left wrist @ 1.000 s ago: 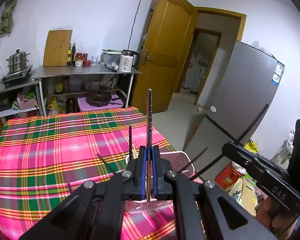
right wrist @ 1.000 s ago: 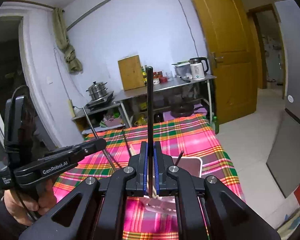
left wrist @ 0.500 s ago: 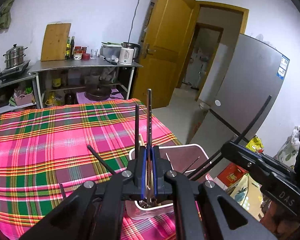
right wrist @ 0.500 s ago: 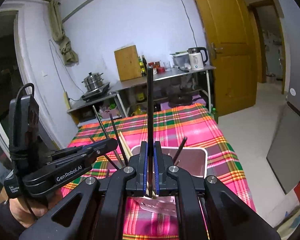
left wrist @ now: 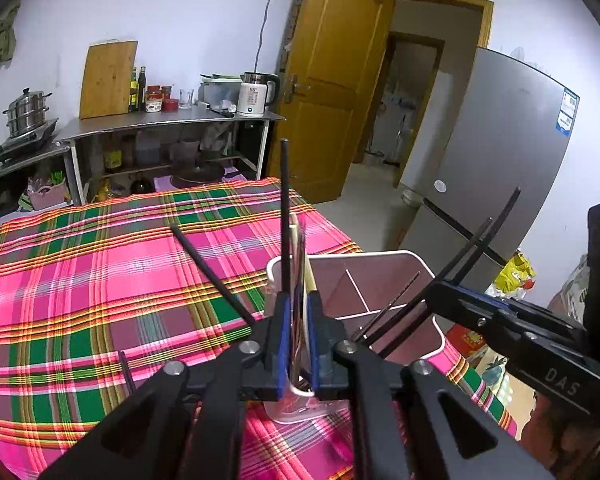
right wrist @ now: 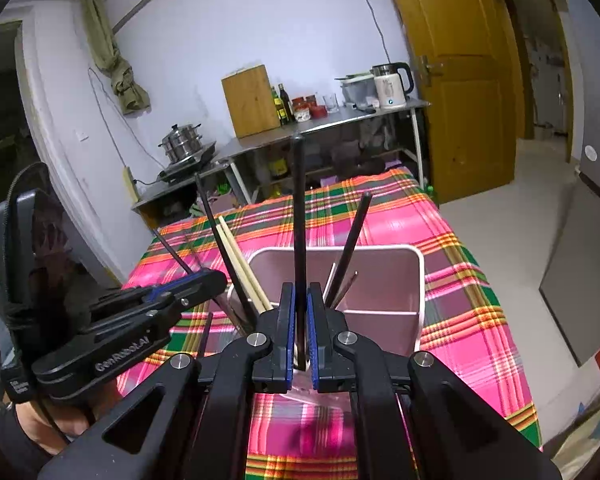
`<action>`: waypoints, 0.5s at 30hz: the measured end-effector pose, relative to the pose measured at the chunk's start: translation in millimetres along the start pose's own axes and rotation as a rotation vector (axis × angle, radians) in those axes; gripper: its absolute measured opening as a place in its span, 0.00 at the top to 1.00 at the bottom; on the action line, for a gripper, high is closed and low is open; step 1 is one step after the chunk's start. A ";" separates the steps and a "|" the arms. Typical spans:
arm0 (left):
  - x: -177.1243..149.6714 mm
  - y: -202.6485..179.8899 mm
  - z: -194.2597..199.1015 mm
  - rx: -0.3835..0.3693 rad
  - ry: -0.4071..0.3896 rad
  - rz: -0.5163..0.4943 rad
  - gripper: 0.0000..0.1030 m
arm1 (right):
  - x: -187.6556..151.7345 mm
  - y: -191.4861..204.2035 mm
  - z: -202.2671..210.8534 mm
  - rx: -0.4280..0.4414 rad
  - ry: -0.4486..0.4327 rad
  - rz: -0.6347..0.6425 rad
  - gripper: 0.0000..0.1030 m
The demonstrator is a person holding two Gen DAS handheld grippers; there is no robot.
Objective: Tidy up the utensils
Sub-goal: 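Lower the black chopstick into the caddy and open the right gripper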
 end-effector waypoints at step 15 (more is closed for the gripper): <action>-1.4 17.5 59.7 0.028 -0.071 0.023 0.72 | -2.9 9.0 38.7 -0.017 -0.052 0.009 0.86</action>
Point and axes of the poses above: each gripper's, at about its wrist camera, not at the fingertips, and z roughly against the way its jaws point, y to its left, x to its top, the point moved 2 cm from there along -z, roughly the way its jaws point, and after that the axes turned 13 degrees about -y, right-handed, at the moved point
